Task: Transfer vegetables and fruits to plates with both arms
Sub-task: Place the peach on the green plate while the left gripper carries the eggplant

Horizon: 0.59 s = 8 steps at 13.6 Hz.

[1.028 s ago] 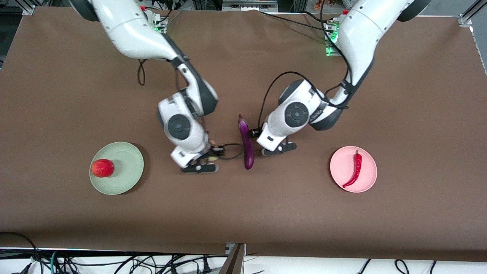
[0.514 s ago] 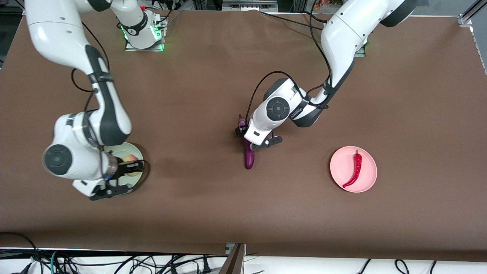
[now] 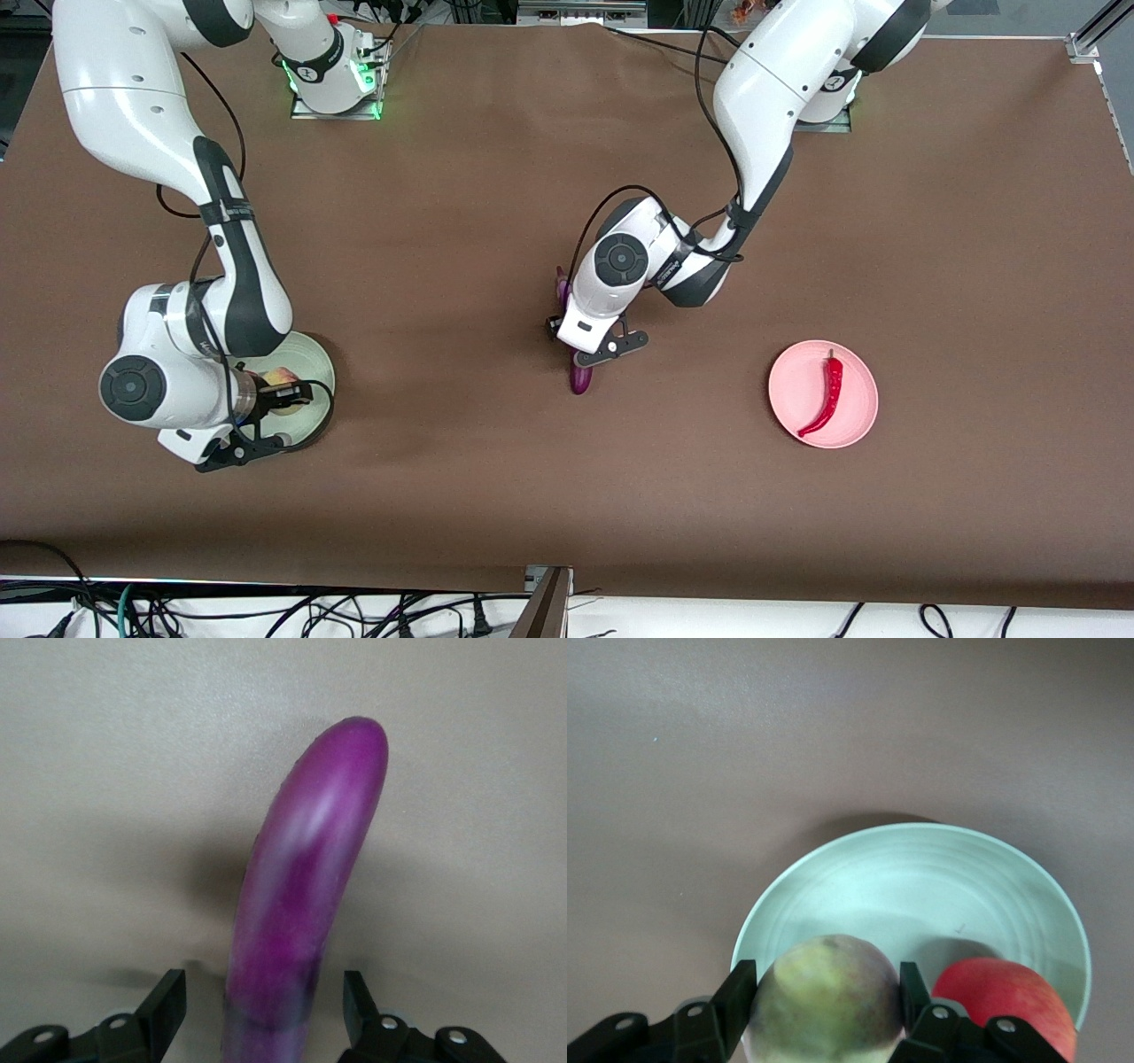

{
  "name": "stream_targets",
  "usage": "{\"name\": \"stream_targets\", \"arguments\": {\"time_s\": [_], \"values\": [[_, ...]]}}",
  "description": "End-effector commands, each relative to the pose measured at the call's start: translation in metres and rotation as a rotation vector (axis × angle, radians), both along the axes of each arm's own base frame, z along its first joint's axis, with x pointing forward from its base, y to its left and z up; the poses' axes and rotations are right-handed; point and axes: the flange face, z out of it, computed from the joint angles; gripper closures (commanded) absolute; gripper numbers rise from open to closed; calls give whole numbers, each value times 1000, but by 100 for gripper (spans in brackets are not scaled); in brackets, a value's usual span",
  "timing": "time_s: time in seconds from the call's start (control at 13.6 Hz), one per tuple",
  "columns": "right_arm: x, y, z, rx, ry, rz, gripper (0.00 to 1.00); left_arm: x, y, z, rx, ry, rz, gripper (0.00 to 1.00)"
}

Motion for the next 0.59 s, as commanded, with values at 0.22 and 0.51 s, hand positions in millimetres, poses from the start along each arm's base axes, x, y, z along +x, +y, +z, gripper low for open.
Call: {"name": "stream_targets", "arguments": {"time_s": [0.22, 0.51], "values": [[-4, -5, -27, -8, -2, 6, 90, 45, 46, 25, 19, -9, 16, 100], [-7, -10, -37, -7, 0, 0, 89, 79, 127, 87, 38, 66, -208, 100]]}}
